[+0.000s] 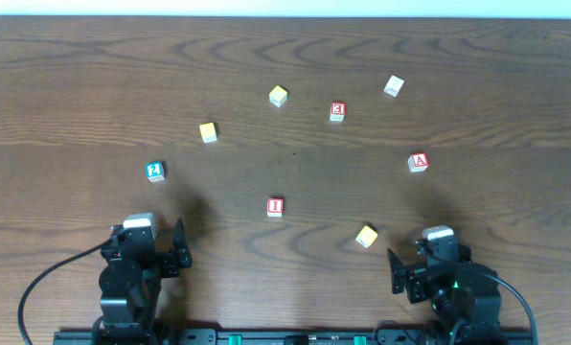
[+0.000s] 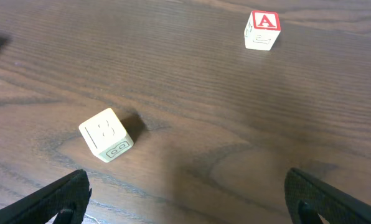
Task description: Spell out Ai2
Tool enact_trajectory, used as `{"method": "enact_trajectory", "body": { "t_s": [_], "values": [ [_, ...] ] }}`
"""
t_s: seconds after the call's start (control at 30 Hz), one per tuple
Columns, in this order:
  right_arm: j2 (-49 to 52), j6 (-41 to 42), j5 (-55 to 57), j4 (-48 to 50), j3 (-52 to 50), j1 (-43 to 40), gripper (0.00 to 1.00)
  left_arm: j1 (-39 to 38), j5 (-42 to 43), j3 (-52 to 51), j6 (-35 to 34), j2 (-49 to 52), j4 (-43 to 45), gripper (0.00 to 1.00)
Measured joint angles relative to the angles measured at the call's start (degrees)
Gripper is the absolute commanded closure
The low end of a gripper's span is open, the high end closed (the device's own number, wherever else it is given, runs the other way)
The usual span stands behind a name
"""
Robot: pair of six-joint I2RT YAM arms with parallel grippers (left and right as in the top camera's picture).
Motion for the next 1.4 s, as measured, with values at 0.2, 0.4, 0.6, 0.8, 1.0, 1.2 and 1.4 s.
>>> {"method": "enact_trajectory", "body": {
  "t_s": [0.2,0.4,0.6,0.8,1.0,1.2,1.4],
  "values": [
    [0.00,0.00,0.00,0.00,0.00,0.00,0.01,0.00,0.00,0.00,-0.02,0.00,0.00,0.05],
    [0.00,0.00,0.00,0.00,0.00,0.00,0.01,0.00,0.00,0.00,-0.02,0.00,0.00,0.05],
    [0.00,0.00,0.00,0.00,0.00,0.00,0.01,0.00,0.00,0.00,-0.02,0.00,0.00,0.05],
    [0.00,0.00,-0.07,0.02,0.00,0.00,0.01,0.00,0.00,0.00,0.00,0.00,0.00,0.05],
    [0.00,0.92,-9.35,8.13,-0.46,0.00,0.01,-0.02,0.00,0.00,-0.02,0.00,0.00,0.05],
    [-0.17,16.92,-22.93,24.57,-0.63,0.00,0.01,0.00,0.00,0.00,-0.02,-0.04,0.00,0.04],
    [-0.22,47.10,-29.49,22.82,-0.66,0.00,0.01,0.00,0.00,0.00,-0.02,-0.04,0.02,0.05]
  ]
}}
